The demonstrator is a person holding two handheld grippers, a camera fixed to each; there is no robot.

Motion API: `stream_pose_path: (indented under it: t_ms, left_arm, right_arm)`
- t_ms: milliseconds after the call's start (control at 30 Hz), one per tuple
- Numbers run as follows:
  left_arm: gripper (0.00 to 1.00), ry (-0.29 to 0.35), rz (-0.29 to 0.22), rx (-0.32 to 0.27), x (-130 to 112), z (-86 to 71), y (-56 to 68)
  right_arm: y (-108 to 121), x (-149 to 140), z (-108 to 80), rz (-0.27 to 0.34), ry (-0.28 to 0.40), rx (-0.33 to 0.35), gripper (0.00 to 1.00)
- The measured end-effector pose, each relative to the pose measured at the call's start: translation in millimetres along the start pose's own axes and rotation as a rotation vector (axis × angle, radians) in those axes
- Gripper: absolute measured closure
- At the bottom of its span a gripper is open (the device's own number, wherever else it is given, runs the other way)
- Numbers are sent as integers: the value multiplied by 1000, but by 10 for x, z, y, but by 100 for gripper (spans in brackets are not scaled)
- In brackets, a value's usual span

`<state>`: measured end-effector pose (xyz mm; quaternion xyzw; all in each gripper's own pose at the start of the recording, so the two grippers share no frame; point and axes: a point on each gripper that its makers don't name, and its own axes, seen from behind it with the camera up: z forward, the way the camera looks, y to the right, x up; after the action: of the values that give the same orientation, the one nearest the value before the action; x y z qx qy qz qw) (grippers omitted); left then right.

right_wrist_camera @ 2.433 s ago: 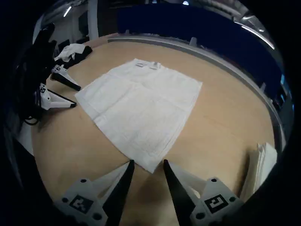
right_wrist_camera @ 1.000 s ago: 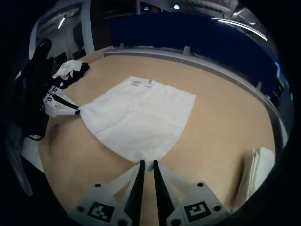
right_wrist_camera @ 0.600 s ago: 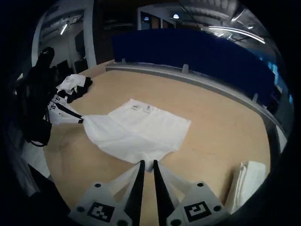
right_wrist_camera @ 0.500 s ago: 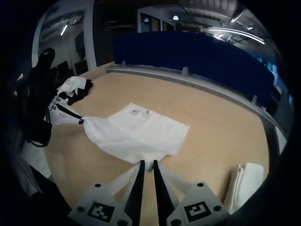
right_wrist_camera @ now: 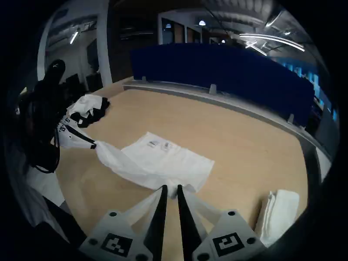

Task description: Fold towel

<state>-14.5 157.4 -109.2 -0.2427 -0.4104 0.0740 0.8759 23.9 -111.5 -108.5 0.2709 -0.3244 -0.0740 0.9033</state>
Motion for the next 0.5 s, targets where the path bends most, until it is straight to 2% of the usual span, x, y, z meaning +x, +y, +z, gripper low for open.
stream_pose_path:
  t_ms: [267, 500]
  left_arm:
    - [89, 3, -15, 24, 177, 87, -47]
    - [89, 7, -12, 47, 369, 269, -163]
  right_arm:
    - [92, 80, 101, -11, -6, -12, 83]
    - [278, 200, 310, -25, -9, -28, 83]
